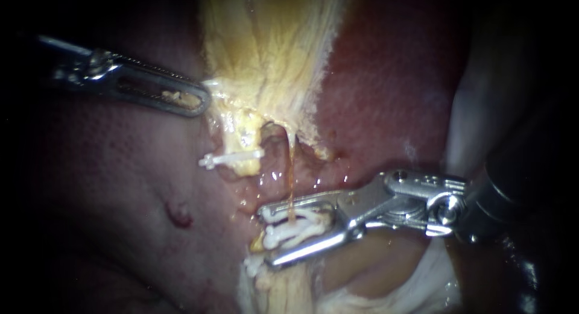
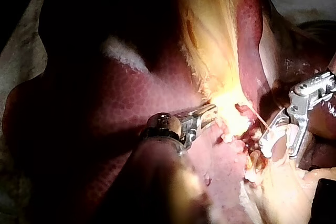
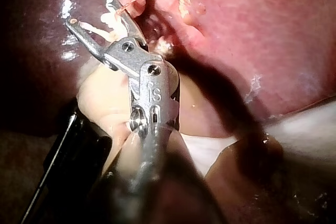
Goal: Clipping second clip right tube
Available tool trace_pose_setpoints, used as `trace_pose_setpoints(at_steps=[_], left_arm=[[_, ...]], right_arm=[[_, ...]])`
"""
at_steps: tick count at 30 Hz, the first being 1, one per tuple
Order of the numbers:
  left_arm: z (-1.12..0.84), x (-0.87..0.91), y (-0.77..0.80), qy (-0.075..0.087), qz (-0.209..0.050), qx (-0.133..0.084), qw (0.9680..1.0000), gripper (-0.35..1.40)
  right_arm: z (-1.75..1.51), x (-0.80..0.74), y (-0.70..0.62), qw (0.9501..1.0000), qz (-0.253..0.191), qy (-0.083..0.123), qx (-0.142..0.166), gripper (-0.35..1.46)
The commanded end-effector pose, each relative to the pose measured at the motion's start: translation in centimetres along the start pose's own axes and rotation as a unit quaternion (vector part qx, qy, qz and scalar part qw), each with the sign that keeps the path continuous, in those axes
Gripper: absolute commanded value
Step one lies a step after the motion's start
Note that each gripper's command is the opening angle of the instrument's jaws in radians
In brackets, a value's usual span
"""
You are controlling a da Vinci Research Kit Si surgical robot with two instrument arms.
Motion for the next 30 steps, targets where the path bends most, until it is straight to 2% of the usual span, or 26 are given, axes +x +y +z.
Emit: trace_pose_setpoints(at_steps=[1,15,17,21,30], left_arm=[[0.00,0.00,0.00,0.000,0.000,0.000,1.0000,-0.35],[0.01,0.00,0.01,0.001,0.000,-0.001,1.0000,-0.35],[0.01,0.00,0.01,0.001,0.000,-0.001,1.0000,-0.35],[0.01,0.00,0.01,0.001,0.000,-0.001,1.0000,-0.35],[0.01,0.00,0.01,0.001,0.000,-0.001,1.0000,-0.35]], right_arm=[[-0.02,0.00,0.00,1.0000,0.000,0.000,-0.001,0.38],[-0.11,-0.02,0.04,1.0000,0.000,0.000,0.000,-0.06],[-0.12,-0.02,0.04,1.0000,0.000,0.001,-0.001,-0.33],[-0.16,-0.04,0.04,0.9999,0.015,0.003,0.000,-0.35],[-0.16,-0.05,0.05,0.9999,0.014,0.000,-0.002,-0.35]])
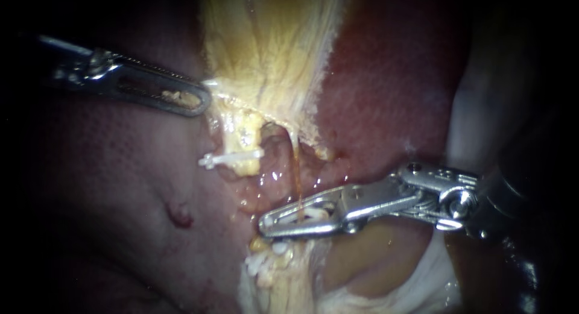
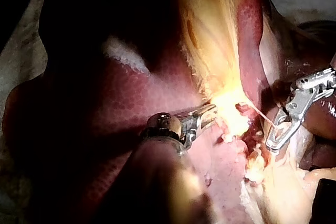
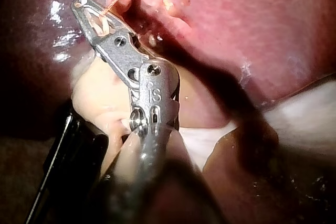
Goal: Clipping second clip right tube
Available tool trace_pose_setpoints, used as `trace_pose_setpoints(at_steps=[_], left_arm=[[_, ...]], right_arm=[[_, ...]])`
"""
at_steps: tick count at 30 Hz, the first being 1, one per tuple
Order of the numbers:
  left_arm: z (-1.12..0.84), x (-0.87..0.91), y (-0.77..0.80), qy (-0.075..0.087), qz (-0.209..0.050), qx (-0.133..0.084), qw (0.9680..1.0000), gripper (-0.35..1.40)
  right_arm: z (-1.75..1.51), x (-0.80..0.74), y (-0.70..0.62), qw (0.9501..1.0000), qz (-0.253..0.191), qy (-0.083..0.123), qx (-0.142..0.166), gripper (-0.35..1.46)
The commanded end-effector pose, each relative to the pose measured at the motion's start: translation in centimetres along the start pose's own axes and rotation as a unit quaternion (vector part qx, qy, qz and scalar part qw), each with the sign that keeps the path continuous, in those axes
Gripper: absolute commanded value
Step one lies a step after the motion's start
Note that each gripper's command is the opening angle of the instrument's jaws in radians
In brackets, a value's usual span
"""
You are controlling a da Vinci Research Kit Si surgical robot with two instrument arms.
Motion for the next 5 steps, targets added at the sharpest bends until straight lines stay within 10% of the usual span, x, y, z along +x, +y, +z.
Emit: trace_pose_setpoints(at_steps=[1,5], left_arm=[[0.00,0.00,0.00,0.000,0.000,0.000,1.0000,-0.35],[0.01,0.00,0.00,0.000,0.000,0.000,1.0000,-0.35]], right_arm=[[-0.01,-0.01,0.01,1.0000,0.000,0.000,0.000,-0.35],[-0.02,-0.01,0.04,1.0000,0.000,0.000,0.000,-0.35]])
